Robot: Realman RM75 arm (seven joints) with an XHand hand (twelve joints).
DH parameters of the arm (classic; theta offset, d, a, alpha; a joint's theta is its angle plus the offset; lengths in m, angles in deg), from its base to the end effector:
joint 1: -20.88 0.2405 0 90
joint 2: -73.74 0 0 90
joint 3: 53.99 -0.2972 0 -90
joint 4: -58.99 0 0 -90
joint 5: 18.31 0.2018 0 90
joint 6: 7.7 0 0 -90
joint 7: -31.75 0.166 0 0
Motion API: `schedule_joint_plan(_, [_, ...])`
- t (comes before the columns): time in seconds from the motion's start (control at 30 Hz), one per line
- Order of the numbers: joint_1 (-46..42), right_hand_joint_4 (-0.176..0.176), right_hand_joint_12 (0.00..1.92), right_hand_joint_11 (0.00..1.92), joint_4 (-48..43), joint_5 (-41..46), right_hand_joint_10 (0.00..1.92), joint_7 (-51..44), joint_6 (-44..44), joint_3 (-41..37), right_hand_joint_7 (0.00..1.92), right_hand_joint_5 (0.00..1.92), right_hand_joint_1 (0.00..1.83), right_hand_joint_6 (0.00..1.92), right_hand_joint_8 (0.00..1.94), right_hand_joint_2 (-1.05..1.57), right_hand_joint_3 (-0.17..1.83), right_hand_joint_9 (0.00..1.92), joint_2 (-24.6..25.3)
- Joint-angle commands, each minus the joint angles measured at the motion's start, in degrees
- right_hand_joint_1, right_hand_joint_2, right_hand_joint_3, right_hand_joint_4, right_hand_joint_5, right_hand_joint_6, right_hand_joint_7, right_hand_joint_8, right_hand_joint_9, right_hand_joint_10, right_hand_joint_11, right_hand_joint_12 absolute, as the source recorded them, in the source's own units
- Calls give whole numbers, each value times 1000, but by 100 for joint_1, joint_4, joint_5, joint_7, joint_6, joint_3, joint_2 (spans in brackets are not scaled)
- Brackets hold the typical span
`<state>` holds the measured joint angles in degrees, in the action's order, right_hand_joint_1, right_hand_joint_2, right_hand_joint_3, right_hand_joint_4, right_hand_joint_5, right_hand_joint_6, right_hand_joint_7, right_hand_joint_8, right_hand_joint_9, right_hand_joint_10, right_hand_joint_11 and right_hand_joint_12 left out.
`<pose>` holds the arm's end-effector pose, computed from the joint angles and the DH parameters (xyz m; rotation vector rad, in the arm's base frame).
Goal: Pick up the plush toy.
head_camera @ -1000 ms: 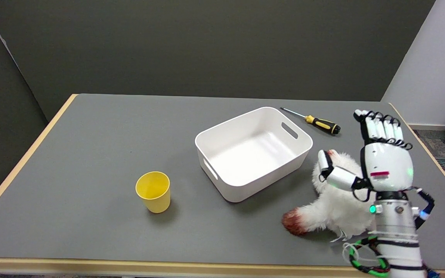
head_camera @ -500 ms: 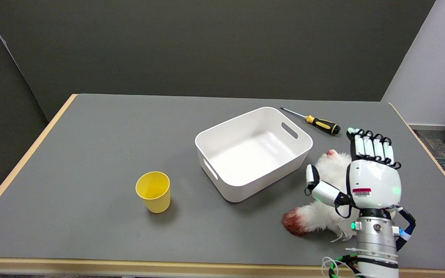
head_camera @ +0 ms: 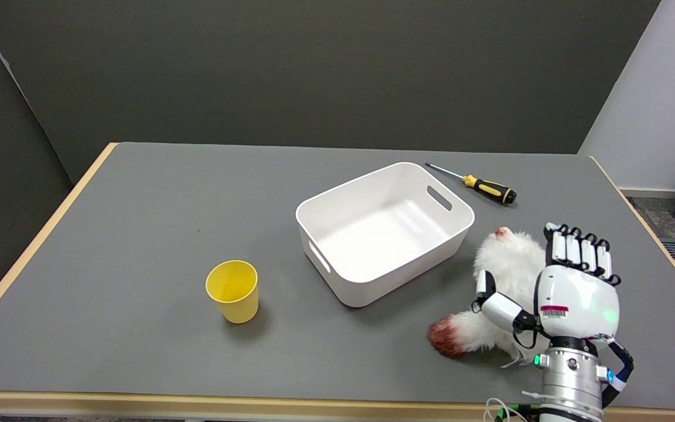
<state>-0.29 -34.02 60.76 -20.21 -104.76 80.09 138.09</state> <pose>-0.3063 -0.1403 0.3437 0.8660 0.1811 0.2615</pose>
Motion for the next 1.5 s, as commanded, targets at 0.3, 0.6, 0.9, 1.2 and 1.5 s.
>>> schedule_joint_plan(0.3, [234,-115,1106,-1,111,858,818,-279,63,219,174,120,370,403,507,589,870,101,267])
schedule_joint_plan(0.6, [415,-123,1366,83,33,1238,1246,-279,369,219,374,157,456,375,644,655,777,456,245])
schedule_joint_plan(0.9, [527,-153,1760,501,127,803,1459,-279,407,197,616,287,777,553,881,696,884,812,171])
schedule_joint_plan(1.2, [647,-170,1840,701,151,794,1778,-279,563,174,902,499,1363,1057,1377,783,774,987,123])
schedule_joint_plan(1.5, [742,-176,1918,808,193,938,1816,-279,665,150,795,547,1181,1443,1599,1178,249,930,91])
